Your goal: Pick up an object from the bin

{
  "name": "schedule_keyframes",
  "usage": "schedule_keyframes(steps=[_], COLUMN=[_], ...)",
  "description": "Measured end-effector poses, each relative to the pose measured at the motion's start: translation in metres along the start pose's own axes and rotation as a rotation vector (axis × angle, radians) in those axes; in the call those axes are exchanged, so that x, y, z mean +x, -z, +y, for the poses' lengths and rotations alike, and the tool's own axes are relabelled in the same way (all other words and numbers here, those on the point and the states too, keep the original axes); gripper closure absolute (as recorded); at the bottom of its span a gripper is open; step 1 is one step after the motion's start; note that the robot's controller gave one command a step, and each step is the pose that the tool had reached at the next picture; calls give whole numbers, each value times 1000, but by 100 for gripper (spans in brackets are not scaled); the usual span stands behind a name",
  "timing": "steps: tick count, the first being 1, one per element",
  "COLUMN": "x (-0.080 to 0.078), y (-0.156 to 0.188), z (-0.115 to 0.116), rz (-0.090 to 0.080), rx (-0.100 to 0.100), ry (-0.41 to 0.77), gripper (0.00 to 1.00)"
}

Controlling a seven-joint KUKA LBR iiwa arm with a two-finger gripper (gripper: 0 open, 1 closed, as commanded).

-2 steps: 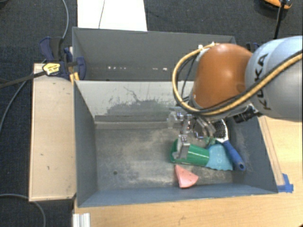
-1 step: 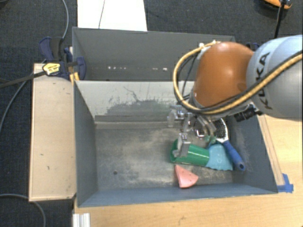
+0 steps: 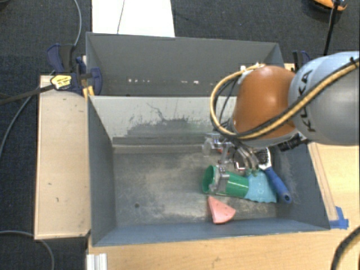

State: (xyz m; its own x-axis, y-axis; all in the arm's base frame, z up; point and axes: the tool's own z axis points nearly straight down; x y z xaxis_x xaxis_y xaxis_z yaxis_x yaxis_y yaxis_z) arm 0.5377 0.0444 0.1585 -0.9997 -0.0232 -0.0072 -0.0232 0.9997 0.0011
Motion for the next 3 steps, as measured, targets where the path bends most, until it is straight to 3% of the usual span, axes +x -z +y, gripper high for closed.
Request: schedule_keyframes(steps=[1,2,3], x=[8,0,1], y=[-22,-15,-48], z=[-24,-40,-54], rz=[9,1,3], rx=[1,0,0], ry=[-198,-344,-98], gripper=[0,0,0])
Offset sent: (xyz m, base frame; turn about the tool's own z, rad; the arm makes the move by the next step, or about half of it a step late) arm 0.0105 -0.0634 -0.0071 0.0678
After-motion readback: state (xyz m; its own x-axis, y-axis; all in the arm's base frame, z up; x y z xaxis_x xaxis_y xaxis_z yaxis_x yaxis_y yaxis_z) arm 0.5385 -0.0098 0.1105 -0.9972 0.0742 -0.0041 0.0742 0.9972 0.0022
